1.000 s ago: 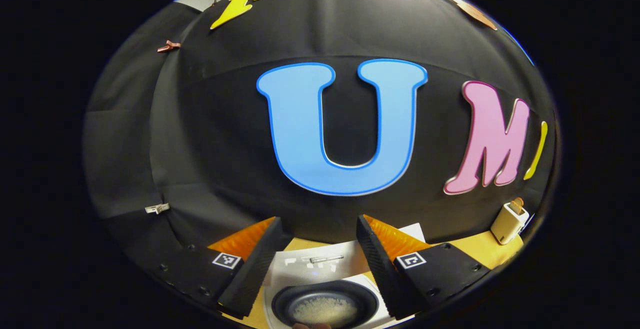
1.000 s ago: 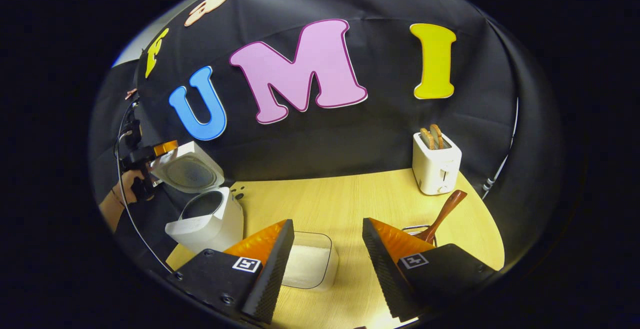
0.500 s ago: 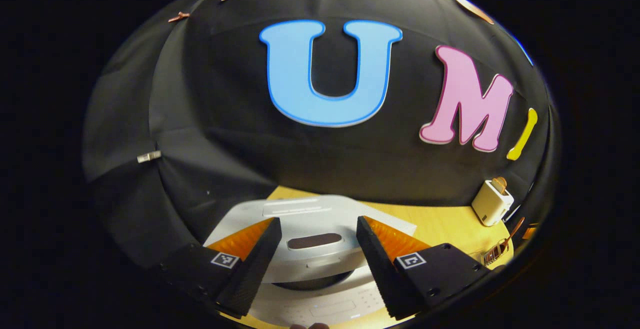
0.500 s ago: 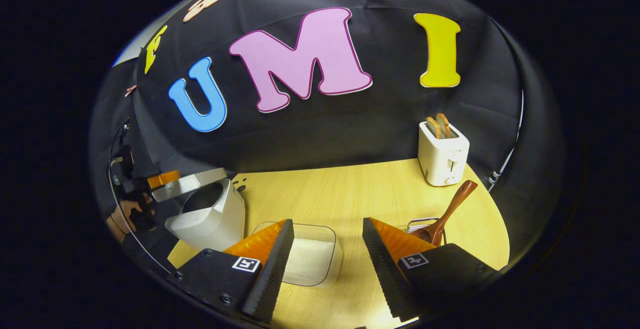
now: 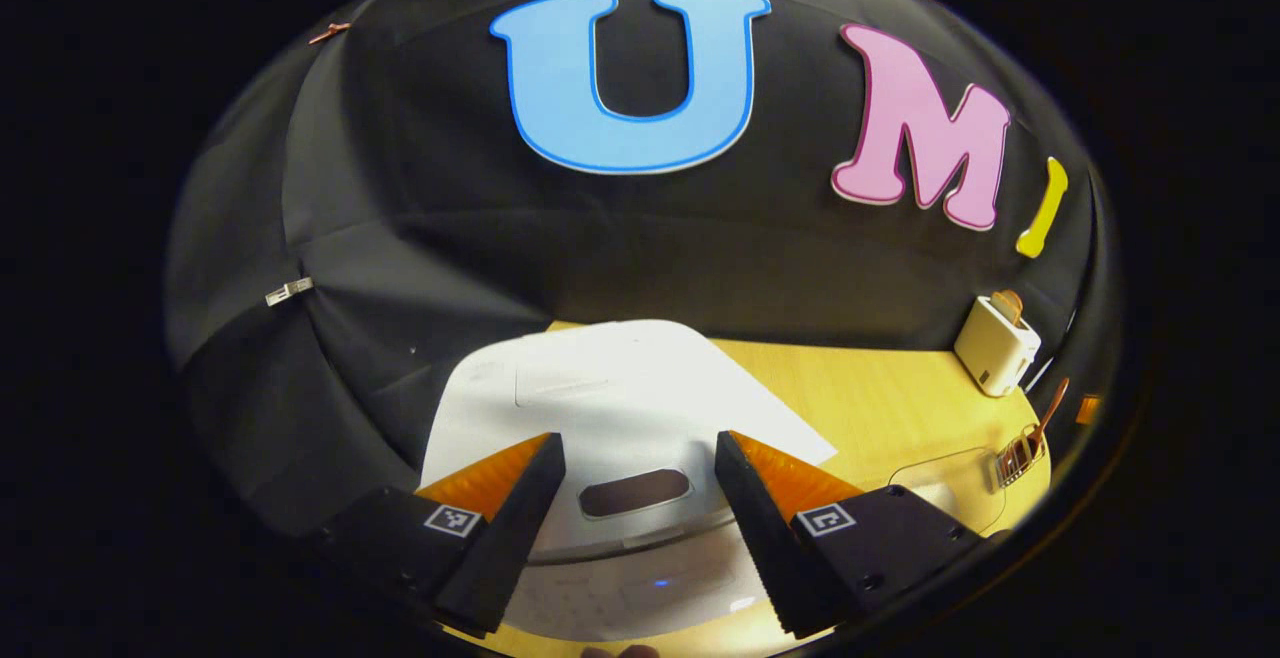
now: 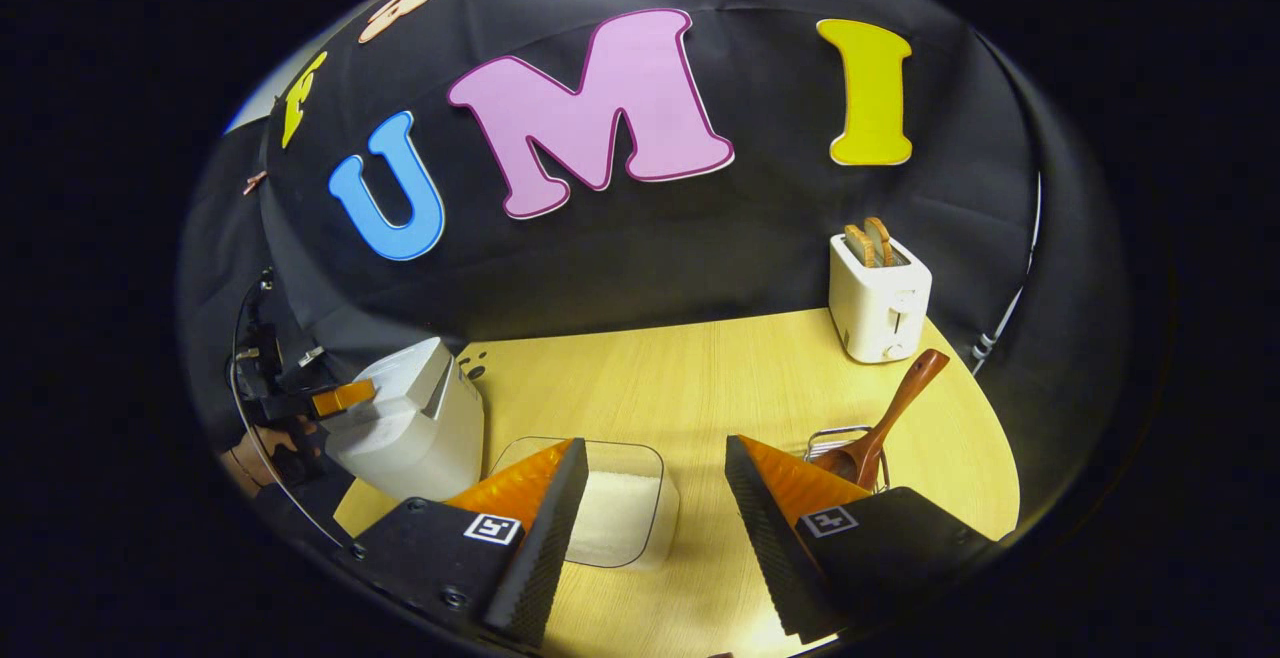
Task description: Close the left gripper, press the button to open the rice cooker; take a wooden spoon from the chopstick holder with the right hand, scoop a spoonful of rice and pour it into the rice cooker, then put the wooden spoon back into the chopstick holder.
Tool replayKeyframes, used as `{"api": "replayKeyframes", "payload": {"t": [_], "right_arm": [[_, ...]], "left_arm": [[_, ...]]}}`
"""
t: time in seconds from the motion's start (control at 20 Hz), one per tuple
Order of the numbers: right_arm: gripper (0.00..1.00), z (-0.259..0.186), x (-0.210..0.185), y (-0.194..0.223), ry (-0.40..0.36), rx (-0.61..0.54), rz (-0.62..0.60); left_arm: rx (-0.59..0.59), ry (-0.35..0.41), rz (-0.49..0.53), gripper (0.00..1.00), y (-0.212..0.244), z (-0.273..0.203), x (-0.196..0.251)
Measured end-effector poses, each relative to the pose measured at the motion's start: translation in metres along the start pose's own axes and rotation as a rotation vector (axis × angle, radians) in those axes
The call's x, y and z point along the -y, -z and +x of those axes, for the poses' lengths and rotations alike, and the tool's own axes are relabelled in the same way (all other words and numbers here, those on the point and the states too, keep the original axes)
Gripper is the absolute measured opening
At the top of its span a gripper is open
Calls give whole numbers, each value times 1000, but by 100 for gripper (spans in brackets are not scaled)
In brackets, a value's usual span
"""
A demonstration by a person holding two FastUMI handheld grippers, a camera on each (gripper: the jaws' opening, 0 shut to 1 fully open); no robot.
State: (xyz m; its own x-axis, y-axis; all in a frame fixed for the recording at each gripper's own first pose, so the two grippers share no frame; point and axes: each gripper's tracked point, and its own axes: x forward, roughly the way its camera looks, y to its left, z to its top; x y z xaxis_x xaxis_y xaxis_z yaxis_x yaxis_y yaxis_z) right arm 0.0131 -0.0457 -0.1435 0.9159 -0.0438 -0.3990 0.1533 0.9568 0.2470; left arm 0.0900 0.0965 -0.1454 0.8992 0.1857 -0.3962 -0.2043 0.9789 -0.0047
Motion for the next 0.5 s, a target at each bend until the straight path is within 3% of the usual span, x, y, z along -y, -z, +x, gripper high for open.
{"api": "replayKeyframes", "payload": {"t": [0.1, 0.5], "right_arm": [[86, 1, 2, 2, 6, -4, 7], [86, 8, -10, 4, -5, -9, 13]], "left_arm": [[-34, -6, 25, 99, 13, 3, 1], [39, 13, 2, 100, 13, 8, 4]]}}
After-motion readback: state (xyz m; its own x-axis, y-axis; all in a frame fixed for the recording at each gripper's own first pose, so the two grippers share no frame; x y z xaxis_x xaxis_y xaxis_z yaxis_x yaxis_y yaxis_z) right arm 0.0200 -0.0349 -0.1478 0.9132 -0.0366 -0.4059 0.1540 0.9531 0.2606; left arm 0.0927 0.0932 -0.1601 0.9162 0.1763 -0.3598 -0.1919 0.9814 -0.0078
